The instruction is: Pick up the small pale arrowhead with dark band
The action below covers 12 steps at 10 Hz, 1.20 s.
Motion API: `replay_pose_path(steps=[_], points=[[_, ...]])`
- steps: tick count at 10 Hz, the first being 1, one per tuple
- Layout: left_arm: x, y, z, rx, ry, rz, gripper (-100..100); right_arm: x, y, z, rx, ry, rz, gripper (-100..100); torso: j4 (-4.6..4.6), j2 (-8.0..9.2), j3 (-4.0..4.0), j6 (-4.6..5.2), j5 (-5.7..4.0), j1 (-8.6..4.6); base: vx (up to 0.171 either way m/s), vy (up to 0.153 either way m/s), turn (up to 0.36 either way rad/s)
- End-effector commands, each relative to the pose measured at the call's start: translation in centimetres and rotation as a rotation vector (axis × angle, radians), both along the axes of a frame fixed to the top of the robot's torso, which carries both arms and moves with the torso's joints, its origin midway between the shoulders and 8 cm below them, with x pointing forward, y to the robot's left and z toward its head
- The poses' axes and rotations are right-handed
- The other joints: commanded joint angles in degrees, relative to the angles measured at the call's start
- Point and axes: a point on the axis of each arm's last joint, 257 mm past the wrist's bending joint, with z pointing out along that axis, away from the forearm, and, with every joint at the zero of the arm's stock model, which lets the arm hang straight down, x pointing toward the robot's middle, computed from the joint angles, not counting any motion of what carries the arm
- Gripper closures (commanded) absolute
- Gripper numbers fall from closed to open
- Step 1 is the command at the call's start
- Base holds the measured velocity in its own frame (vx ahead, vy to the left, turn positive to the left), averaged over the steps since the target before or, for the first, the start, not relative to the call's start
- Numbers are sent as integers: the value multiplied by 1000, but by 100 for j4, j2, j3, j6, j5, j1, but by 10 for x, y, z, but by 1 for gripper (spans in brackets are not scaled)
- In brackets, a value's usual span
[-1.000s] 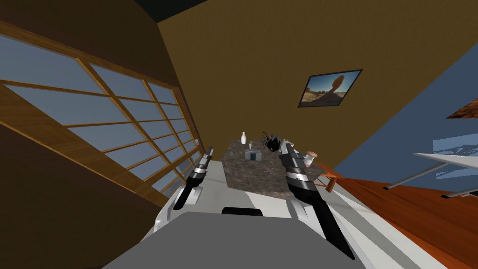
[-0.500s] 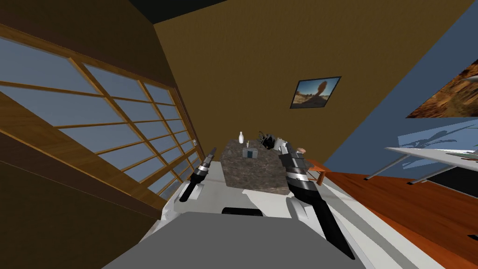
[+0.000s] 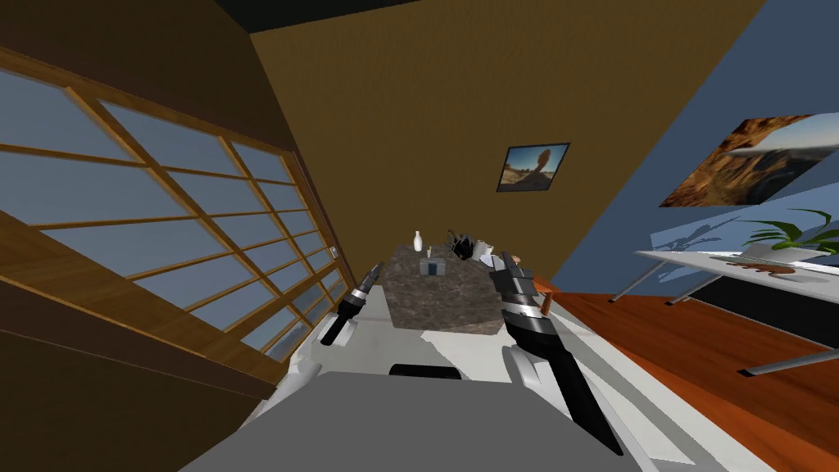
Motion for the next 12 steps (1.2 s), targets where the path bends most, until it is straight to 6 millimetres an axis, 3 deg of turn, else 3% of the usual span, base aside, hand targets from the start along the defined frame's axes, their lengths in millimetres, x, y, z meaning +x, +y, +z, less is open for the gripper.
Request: replay_pose_path(steps=[1,3,4,7,12], points=[[8,8,-18,60,32,22,-100,0,0,0,0,0,0,0,0,0,0,0,0,0,-3,-35,-139],[17,26,-48,138,94,60,-100,0,0,0,0,0,0,0,-1,-6,-3,0,-1,-5,10,-48,-148],[17,26,-48,138,94,61,-100,0,0,0,0,0,0,0,-2,-9,-5,0,-2,-8,19,-34,-40],[26,57,-85,252,175,120,-100,0,0,0,0,0,0,0,-3,-13,-7,0,-1,-3,23,-44,-136],[28,84,-115,324,245,165,-100,0,0,0,0,0,0,0,-3,-13,-7,-2,0,2,29,-26,-64]])
